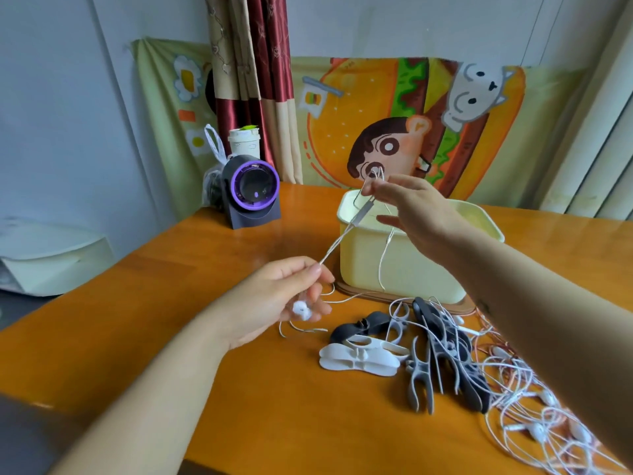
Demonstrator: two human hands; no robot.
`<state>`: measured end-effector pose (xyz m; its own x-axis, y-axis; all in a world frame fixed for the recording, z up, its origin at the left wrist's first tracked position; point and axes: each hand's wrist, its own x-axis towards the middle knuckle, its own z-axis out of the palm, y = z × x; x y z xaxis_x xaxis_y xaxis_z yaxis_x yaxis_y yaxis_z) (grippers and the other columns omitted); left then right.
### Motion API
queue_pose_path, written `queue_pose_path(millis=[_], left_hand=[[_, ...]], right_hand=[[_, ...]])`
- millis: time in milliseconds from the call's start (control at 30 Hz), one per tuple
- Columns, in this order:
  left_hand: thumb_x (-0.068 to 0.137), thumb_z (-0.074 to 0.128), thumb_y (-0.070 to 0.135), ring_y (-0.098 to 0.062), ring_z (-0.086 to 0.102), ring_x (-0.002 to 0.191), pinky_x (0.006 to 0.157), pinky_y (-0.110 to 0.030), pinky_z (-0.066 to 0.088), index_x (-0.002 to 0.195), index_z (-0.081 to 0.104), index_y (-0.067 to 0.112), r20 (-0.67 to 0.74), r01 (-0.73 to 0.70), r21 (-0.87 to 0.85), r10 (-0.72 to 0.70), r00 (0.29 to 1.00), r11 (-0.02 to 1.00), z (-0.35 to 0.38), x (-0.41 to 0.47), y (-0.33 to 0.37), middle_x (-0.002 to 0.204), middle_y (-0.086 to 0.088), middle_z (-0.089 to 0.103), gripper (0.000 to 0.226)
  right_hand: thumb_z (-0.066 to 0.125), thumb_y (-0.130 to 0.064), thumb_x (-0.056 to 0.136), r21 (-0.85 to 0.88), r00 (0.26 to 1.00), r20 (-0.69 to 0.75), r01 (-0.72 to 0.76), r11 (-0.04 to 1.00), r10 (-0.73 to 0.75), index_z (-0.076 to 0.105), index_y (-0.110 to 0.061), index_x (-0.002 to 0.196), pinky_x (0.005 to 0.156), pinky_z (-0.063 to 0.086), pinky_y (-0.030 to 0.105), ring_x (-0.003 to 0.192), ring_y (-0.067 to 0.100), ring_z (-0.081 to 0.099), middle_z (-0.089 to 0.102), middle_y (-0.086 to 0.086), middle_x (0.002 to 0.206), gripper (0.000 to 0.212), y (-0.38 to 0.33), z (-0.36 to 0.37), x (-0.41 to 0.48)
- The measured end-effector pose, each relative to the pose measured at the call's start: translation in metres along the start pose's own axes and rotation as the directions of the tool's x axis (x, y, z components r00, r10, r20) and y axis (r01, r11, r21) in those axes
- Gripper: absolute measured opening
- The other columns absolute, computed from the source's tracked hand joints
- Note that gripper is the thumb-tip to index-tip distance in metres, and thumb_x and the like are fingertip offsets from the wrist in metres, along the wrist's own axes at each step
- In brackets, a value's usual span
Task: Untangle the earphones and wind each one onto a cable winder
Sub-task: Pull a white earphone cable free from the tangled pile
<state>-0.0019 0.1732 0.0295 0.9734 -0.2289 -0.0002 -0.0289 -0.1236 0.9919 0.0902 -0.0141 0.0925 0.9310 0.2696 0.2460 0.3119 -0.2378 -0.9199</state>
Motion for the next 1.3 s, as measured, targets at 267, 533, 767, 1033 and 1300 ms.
queue_pose_path(millis=[267,533,767,1033,1300], left_hand=[[0.097,0.047,0.025,-0.007,0.039,0.048,0.047,-0.019,0.039,0.084,0.055,0.011,-0.122,0.063,-0.427,-0.127,0.984,0.902,0.005,0.000,-0.014,0.060,0.003,0.045,0.021],[0.100,0.047,0.026,-0.004,0.037,0.044,0.043,-0.016,0.036,0.085,0.056,0.013,-0.294,-0.065,-0.706,-0.208,0.933,0.706,-0.005,0.011,-0.019,0.059,0.003,0.048,0.022],[0.101,0.047,0.028,-0.006,0.055,0.059,0.067,-0.024,0.048,0.096,0.064,0.015,-0.335,-0.053,-0.665,-0.234,0.913,0.745,0.006,0.016,-0.015,0.063,0.004,0.058,0.022],[0.098,0.051,0.022,-0.009,0.056,0.069,0.071,-0.025,0.049,0.100,0.072,0.017,-0.362,0.005,-0.430,-0.177,0.915,0.903,0.000,0.011,-0.018,0.066,0.004,0.057,0.022],[0.104,0.037,0.028,-0.007,0.041,0.056,0.052,-0.022,0.033,0.110,0.054,0.024,-0.280,0.271,0.334,-0.179,0.943,0.903,0.001,0.034,-0.029,0.073,0.005,0.052,0.019]], right_hand=[[0.042,-0.032,0.101,-0.136,0.962,0.268,-0.024,0.990,0.060,0.066,-0.011,0.100,0.083,0.051,0.032,0.100,0.022,0.062,0.065,0.006,0.104,0.032,-0.014,0.027,0.032],[0.054,-0.030,0.094,-0.710,0.909,0.369,0.140,0.690,0.196,0.074,-0.011,0.099,0.082,0.052,0.032,0.086,0.019,0.066,0.072,0.002,0.096,0.028,0.041,0.010,0.003],[0.055,-0.015,0.090,-0.773,0.767,0.579,0.408,0.485,0.277,0.064,-0.021,0.122,0.090,0.044,0.020,0.107,0.013,0.058,0.064,-0.004,0.122,0.033,0.073,0.023,-0.032],[0.059,-0.020,0.090,-0.756,0.789,0.553,0.342,0.559,0.266,0.066,-0.019,0.111,0.080,0.042,0.018,0.094,0.011,0.057,0.067,-0.003,0.111,0.023,0.078,0.018,-0.025],[0.053,-0.021,0.095,-0.634,0.940,0.318,0.114,0.765,0.124,0.070,-0.020,0.107,0.068,0.047,0.019,0.074,0.009,0.063,0.069,-0.007,0.088,0.021,0.058,-0.013,-0.023]])
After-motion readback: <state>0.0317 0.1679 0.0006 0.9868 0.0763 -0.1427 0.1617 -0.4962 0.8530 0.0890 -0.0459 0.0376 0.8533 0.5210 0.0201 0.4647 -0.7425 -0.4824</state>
